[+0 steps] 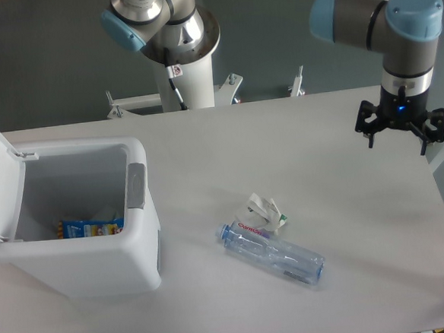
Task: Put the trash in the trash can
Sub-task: 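Move the gripper toward the white crumpled paper on the table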
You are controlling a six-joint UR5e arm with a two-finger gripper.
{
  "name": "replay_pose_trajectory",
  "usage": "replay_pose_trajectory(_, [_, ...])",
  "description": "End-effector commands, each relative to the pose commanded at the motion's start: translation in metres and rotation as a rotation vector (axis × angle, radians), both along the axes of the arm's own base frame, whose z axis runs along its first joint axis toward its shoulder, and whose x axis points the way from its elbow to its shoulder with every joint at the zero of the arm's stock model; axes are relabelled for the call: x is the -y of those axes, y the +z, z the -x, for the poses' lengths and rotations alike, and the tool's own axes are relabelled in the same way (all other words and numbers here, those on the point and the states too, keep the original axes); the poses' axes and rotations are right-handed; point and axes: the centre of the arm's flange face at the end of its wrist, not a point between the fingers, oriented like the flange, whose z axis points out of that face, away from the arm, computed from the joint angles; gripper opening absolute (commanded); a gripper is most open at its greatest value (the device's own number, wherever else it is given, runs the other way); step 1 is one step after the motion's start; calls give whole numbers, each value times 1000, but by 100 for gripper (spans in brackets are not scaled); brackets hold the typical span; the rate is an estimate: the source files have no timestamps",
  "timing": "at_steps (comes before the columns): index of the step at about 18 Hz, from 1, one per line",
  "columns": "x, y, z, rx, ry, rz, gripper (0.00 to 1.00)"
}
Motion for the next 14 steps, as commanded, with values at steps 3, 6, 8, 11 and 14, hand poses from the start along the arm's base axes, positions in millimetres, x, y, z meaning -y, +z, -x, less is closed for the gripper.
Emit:
replay_pose_trajectory(3, [-5,-1,-5,5,-2,-4,100])
replay_pose_trajectory(6, [-8,-23,-24,42,47,-12,100])
replay_pose_trajectory(8, [-9,-33,-37,65,35,-28,100])
replay_pose_trajectory(11, [-36,-43,-72,88,41,-62,100])
replay_pose_trajectory(14, [-63,-64,-102,138,43,-50,100])
